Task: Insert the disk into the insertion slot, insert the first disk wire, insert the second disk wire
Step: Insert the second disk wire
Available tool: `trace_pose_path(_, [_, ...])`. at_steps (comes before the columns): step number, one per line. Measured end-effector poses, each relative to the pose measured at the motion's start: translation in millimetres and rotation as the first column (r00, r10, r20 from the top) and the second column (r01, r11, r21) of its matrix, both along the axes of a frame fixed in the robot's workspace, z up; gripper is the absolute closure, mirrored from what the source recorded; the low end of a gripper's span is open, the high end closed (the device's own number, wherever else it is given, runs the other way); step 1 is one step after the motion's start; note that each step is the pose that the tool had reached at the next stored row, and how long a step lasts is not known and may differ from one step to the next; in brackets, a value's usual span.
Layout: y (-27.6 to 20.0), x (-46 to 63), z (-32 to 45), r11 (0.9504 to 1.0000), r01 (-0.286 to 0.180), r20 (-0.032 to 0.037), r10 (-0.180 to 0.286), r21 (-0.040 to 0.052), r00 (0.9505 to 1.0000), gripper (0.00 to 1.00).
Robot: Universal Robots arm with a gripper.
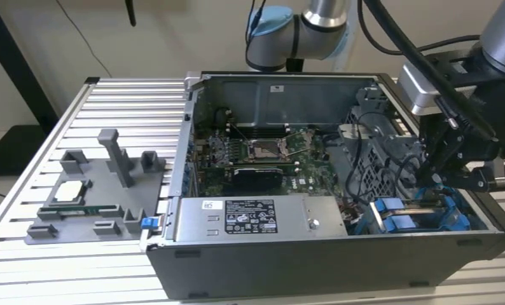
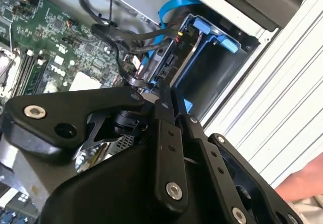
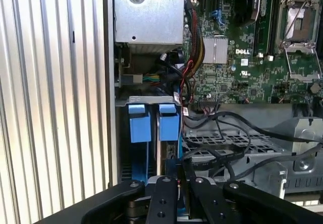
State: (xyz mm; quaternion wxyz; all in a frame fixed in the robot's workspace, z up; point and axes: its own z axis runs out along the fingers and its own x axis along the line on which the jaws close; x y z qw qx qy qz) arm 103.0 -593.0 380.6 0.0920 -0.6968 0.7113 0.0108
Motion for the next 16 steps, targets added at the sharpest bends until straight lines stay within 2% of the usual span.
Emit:
trace_pose_path(2, [0.0,0.0,-2.7,1.0000,0.000,0.0081,0.000,-0.0001,1.0000,1.00])
trace_pose_path(10, [0.0,0.0,-15.4,1.0000,0.000,0.0333,0.000,-0.0011,0.9994,1.00])
trace_pose_path(16, [0.2,0.0,-26.1,1.0000,0.000,0.0417,0.000,-0.0010,0.9991,1.00])
